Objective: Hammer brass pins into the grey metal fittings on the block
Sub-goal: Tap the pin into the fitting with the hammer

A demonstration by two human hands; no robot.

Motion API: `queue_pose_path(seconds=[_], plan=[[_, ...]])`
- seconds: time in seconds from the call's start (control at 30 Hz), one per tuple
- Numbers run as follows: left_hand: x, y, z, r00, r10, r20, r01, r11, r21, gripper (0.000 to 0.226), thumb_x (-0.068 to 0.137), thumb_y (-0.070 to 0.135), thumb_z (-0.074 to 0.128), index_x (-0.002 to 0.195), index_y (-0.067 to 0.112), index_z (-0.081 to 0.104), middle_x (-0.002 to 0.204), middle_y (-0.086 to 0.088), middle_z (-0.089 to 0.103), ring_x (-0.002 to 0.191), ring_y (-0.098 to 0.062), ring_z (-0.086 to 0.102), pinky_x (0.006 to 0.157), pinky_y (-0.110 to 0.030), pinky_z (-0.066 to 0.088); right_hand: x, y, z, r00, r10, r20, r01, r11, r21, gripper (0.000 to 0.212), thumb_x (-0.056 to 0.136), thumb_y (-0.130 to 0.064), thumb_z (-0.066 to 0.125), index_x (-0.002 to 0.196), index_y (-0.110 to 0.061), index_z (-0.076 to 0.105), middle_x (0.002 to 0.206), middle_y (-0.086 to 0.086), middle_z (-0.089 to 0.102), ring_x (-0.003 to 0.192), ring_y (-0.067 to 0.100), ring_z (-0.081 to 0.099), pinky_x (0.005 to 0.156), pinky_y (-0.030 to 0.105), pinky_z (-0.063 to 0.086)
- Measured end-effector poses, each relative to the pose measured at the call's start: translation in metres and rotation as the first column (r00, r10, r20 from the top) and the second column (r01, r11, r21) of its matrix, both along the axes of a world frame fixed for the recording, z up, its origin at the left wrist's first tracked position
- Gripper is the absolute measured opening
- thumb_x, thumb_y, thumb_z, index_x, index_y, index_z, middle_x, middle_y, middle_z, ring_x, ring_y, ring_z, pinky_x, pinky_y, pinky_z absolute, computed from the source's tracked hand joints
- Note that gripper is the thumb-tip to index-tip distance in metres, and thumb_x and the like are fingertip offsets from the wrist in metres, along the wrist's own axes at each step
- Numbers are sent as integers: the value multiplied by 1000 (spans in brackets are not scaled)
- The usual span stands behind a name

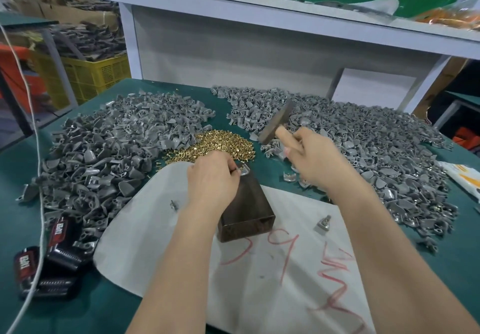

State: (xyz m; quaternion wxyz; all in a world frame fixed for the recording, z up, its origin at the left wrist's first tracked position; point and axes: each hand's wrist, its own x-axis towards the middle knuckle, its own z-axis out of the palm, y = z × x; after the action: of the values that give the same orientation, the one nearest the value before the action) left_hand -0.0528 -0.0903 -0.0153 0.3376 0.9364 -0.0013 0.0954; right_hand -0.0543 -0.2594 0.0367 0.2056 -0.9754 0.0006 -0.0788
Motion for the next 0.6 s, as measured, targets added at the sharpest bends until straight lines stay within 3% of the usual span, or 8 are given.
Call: queue_pose_path(seconds=[0.1, 0.17, 0.2, 0.27, 0.33, 0.43, 0.5, 0.6], plan=[[1, 0, -2, 1000, -2, -2, 2, 1000, -24, 9, 89, 24, 64, 84, 18, 70, 90, -4, 70, 92, -27, 62, 84, -41, 51, -10, 2, -4, 959, 31, 281, -42, 999, 34, 29, 95, -25, 50, 124, -21, 50, 89, 3, 61, 72, 22, 56, 64, 28, 41], [1, 0, -2, 1000, -1, 4, 1, 999, -48, 11, 88, 23, 65, 83, 15, 71, 88, -7, 70, 90, -29, 63, 82, -40, 52, -23, 11, -5, 883, 58, 465, -112, 990, 89, 34, 94, -22, 53, 128, -22, 52, 84, 0, 60, 67, 18, 57, 62, 27, 44], [1, 1, -3, 1000, -3, 5, 3, 999, -49, 12, 88, 22, 65, 83, 14, 72, 88, -7, 70, 90, -30, 63, 81, -40, 52, -27, 16, -9, 863, 116, 491, -142, 990, 15, 35, 93, -19, 55, 129, -21, 53, 84, 2, 63, 65, 20, 59, 60, 28, 48], [1, 1, -2, 1000, -6, -4, 6, 999, -32, 11, 88, 22, 64, 85, 15, 71, 89, -8, 70, 91, -31, 62, 82, -40, 52, -33, 23, -23, 917, 219, 332, -189, 974, -122, 38, 94, -18, 53, 131, -26, 52, 95, 10, 68, 77, 30, 65, 66, 36, 54], [0, 0, -1, 1000, -5, 1, 5, 1000, -25, 10, 88, 22, 64, 87, 15, 72, 90, -8, 70, 92, -30, 62, 83, -40, 52, -33, 21, -25, 964, 188, 188, -168, 979, -118, 40, 97, -24, 48, 135, -33, 46, 108, 9, 68, 88, 32, 64, 74, 35, 53], [1, 1, -1, 1000, -10, 11, 11, 999, -47, 12, 88, 20, 64, 83, 14, 72, 87, -9, 70, 91, -31, 62, 81, -40, 52, -32, 14, -12, 883, 94, 460, -136, 989, 57, 40, 96, -22, 50, 136, -27, 47, 106, 6, 69, 74, 22, 63, 67, 30, 51], [1, 1, -2, 1000, -8, 9, 9, 999, -51, 12, 88, 19, 64, 82, 12, 72, 86, -10, 70, 90, -32, 62, 80, -39, 52, -35, 18, -11, 828, 161, 537, -167, 985, -38, 38, 94, -17, 54, 132, -20, 52, 94, 10, 69, 65, 27, 63, 58, 34, 53], [1, 2, -2, 1000, -10, 20, 11, 1000, -28, 10, 87, 17, 63, 86, 13, 72, 91, -9, 70, 93, -31, 62, 83, -40, 51, -41, 27, -26, 941, 253, 223, -211, 958, -197, 38, 96, -21, 49, 134, -26, 49, 110, 7, 67, 87, 34, 65, 69, 35, 50]])
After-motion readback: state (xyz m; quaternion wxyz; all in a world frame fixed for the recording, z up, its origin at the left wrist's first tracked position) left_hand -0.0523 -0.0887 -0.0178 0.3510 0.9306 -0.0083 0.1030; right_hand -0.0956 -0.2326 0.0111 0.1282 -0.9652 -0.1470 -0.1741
